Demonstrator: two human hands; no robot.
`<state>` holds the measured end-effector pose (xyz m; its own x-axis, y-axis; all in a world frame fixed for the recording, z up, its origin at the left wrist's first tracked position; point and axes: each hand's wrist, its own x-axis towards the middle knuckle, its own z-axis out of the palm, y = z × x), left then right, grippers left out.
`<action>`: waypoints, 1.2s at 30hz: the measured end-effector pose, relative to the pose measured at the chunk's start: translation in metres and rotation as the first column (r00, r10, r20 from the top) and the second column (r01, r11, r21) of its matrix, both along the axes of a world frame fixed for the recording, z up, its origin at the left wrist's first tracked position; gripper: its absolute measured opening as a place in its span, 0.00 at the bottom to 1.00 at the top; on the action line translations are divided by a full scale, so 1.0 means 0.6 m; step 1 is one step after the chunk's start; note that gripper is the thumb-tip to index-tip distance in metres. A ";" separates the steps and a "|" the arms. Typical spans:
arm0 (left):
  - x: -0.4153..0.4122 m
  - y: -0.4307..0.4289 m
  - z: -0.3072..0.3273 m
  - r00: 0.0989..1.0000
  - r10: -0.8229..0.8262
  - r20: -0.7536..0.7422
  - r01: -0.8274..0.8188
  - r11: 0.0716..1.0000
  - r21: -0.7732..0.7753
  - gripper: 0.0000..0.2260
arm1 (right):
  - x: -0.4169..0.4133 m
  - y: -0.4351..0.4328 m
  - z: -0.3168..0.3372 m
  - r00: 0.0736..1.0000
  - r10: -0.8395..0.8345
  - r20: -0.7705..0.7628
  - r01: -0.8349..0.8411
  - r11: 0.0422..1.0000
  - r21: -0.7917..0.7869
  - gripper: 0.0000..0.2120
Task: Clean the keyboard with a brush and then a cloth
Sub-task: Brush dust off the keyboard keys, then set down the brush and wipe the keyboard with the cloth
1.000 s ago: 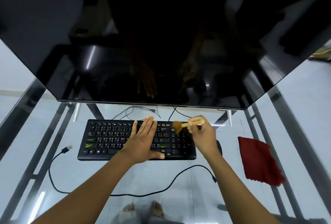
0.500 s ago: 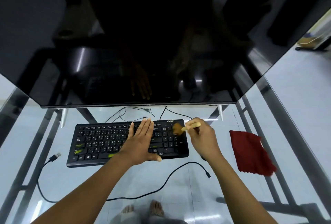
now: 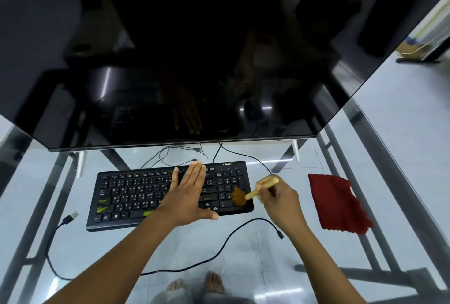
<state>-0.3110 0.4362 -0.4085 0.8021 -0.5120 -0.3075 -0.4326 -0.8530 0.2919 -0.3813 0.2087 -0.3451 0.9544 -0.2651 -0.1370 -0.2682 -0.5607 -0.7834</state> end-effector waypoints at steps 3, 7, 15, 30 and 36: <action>-0.003 -0.005 0.006 0.999 -0.052 0.011 0.052 0.998 -0.019 0.58 | -0.002 0.000 0.004 0.988 -0.086 0.131 0.079 0.995 0.058 0.06; 0.002 -0.019 0.008 0.996 -0.085 -0.001 0.085 0.996 0.000 0.58 | -0.008 0.008 -0.006 0.998 0.050 -0.037 -0.042 0.980 0.194 0.06; 0.019 -0.126 0.024 0.984 -0.172 0.045 0.173 0.984 -0.026 0.49 | -0.016 -0.122 -0.026 0.875 -0.476 0.094 0.446 0.866 0.227 0.07; 0.005 -0.282 0.021 0.935 -0.346 0.074 0.347 0.938 0.000 0.41 | -0.072 -0.197 -0.116 0.928 -0.339 0.153 0.367 0.768 -0.525 0.04; 0.009 -0.237 0.011 0.960 -0.256 0.115 0.261 0.965 -0.029 0.37 | -0.038 -0.232 -0.137 0.913 -0.408 -0.015 0.289 0.673 -0.681 0.18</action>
